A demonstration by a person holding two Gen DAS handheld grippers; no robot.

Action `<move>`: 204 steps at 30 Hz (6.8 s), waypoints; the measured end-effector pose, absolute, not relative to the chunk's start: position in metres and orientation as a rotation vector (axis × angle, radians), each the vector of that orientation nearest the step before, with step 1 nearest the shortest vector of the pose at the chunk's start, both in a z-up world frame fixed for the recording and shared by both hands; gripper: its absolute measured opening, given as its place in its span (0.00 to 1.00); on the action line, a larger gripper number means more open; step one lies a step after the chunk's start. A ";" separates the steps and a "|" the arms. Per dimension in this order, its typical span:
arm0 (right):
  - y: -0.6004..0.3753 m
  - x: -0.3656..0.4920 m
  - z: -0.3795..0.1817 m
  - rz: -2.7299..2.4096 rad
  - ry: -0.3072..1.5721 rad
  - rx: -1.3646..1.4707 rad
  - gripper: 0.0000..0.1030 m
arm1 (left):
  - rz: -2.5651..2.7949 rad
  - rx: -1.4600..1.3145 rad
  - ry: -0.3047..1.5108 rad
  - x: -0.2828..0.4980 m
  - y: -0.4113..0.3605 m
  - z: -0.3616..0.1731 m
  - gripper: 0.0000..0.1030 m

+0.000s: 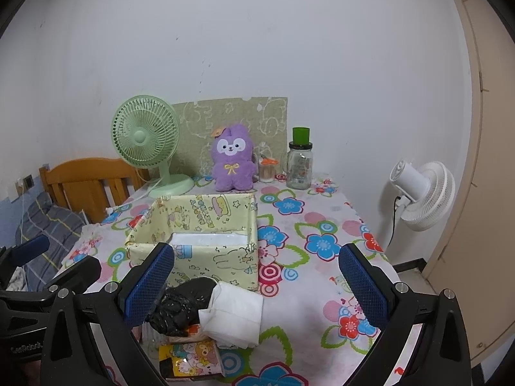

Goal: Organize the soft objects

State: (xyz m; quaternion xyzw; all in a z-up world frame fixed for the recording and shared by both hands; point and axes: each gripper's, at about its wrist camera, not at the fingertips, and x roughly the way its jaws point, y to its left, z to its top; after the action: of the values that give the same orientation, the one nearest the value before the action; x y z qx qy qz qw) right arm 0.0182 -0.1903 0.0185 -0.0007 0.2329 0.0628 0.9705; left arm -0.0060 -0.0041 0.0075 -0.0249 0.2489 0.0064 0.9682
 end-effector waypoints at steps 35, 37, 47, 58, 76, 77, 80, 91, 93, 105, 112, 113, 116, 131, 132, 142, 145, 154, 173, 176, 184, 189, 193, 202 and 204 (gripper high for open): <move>-0.191 0.018 0.018 0.120 0.478 -0.001 1.00 | 0.009 -0.041 0.483 -0.006 -0.005 0.007 1.00; -0.191 0.019 0.017 0.126 0.485 0.005 1.00 | 0.009 -0.046 0.486 -0.005 -0.004 0.006 1.00; -0.188 0.022 0.012 0.132 0.506 0.021 1.00 | 0.012 -0.055 0.494 -0.003 0.000 0.004 1.00; -0.186 0.026 0.010 0.136 0.514 0.019 1.00 | 0.004 -0.057 0.502 0.000 0.000 0.001 1.00; -0.183 0.051 -0.012 0.153 0.581 0.036 1.00 | 0.000 -0.063 0.584 0.021 0.007 -0.026 1.00; -0.182 0.053 -0.014 0.158 0.587 0.037 1.00 | 0.001 -0.061 0.596 0.024 0.007 -0.029 0.99; -0.177 0.058 -0.019 0.165 0.603 0.025 1.00 | 0.002 -0.058 0.620 0.028 0.006 -0.034 0.99; -0.164 0.075 -0.042 0.185 0.675 0.006 1.00 | 0.006 -0.053 0.690 0.046 0.006 -0.054 0.98; -0.161 0.079 -0.046 0.182 0.689 -0.004 1.00 | 0.008 -0.054 0.704 0.050 0.007 -0.057 0.96; -0.162 0.099 -0.077 0.157 0.791 -0.006 0.97 | 0.013 -0.040 0.800 0.071 0.003 -0.082 0.89; -0.163 0.111 -0.096 0.156 0.866 0.022 0.92 | 0.040 -0.016 0.842 0.078 0.000 -0.094 0.86; -0.162 0.112 -0.098 0.154 0.870 0.021 0.92 | 0.040 -0.016 0.847 0.079 0.000 -0.096 0.85; -0.162 0.116 -0.103 0.152 0.889 0.028 0.91 | 0.035 -0.018 0.862 0.083 -0.001 -0.099 0.80; -0.162 0.124 -0.118 0.161 0.949 0.052 0.64 | -0.019 -0.065 0.893 0.091 -0.005 -0.105 0.56; -0.162 0.124 -0.118 0.162 0.947 0.053 0.63 | -0.018 -0.063 0.893 0.091 -0.005 -0.105 0.55; -0.165 0.115 -0.105 0.153 0.904 0.056 0.59 | -0.003 -0.040 0.859 0.086 -0.007 -0.094 0.53; -0.168 0.111 -0.100 0.149 0.889 0.062 0.59 | -0.002 -0.037 0.846 0.082 -0.008 -0.089 0.53; -0.171 0.099 -0.081 0.153 0.843 0.071 0.59 | -0.006 -0.029 0.806 0.072 -0.011 -0.074 0.53; -0.170 0.072 -0.030 0.171 0.726 0.069 0.59 | -0.026 -0.035 0.710 0.051 -0.015 -0.033 0.52; -0.169 0.071 -0.024 0.177 0.717 0.070 0.59 | -0.026 -0.027 0.700 0.051 -0.016 -0.027 0.52; -0.164 0.075 -0.009 0.182 0.692 0.061 0.59 | -0.028 -0.020 0.672 0.053 -0.014 -0.012 0.52; -0.164 0.080 -0.003 0.177 0.686 0.058 0.59 | -0.030 -0.018 0.666 0.059 -0.014 -0.007 0.52; -0.164 0.086 0.001 0.174 0.681 0.062 0.59 | -0.034 -0.016 0.664 0.065 -0.015 -0.003 0.52; -0.163 0.105 0.008 0.180 0.677 0.068 0.59 | -0.035 -0.017 0.668 0.082 -0.014 0.001 0.52; -0.162 0.110 0.009 0.183 0.677 0.068 0.59 | -0.033 -0.014 0.667 0.087 -0.014 0.003 0.52</move>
State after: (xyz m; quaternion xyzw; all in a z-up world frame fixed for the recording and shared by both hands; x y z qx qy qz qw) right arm 0.1097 -0.1615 0.0087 0.0334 0.3316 0.0894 0.9386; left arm 0.0871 -0.0137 0.0026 -0.0070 0.3272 -0.0160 0.9448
